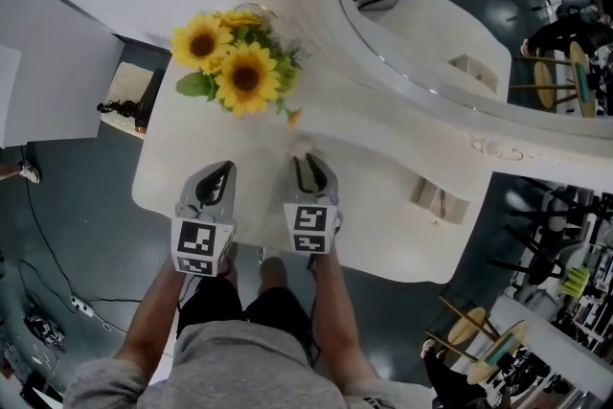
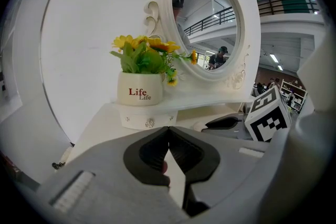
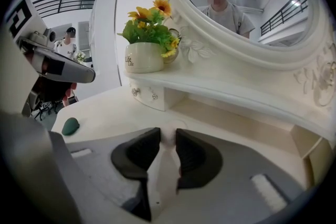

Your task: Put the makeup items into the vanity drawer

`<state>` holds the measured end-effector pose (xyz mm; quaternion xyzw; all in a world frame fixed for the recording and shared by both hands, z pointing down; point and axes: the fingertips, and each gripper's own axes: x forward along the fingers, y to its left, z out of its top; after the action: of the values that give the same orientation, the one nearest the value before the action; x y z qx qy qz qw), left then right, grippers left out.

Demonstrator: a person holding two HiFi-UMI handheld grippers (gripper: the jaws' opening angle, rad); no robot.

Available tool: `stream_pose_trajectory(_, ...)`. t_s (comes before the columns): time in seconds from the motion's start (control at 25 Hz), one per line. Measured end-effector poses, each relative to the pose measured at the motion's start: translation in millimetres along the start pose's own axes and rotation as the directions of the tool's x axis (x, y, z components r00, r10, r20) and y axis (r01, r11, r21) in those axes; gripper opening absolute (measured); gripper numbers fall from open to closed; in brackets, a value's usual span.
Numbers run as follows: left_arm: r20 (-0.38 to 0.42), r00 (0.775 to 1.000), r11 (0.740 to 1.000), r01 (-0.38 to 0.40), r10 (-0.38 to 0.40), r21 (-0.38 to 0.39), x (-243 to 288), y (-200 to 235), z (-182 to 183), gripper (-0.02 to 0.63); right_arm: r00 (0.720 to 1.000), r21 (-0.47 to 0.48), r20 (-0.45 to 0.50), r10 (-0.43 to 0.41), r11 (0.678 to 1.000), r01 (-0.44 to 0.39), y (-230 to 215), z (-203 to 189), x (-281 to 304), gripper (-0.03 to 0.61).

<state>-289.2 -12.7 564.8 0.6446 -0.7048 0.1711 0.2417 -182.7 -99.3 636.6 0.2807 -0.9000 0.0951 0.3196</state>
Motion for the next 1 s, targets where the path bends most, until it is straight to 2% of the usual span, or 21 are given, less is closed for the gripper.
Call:
stream_pose_trajectory(0.28,0.022,1.0,1.0,0.004,-0.005,0.021,-5,-7,13,0.011,0.999,-0.001,0.051,-0.008,1.0,0.008,-1,17,-21,0.097)
stream_pose_trajectory(0.52,0.062,0.997,0.998,0.034,-0.038,0.06,-14,-30,33,0.011,0.994,0.008,0.105,-0.04,0.999,0.039,-11,31,-55,0.097)
stream_pose_trajectory(0.72,0.097,0.992,0.994,0.066,-0.075,0.091,-19,-57,51,0.011,0.986,0.029,0.134,-0.097,0.995,0.094,-33,34,-90,0.097)
stream_pose_trajectory(1.0,0.13,0.977,0.976,0.145,-0.167,0.16,-16,-110,79,0.011,0.963,0.094,0.167,-0.212,0.976,0.199,-77,29,-141,0.097)
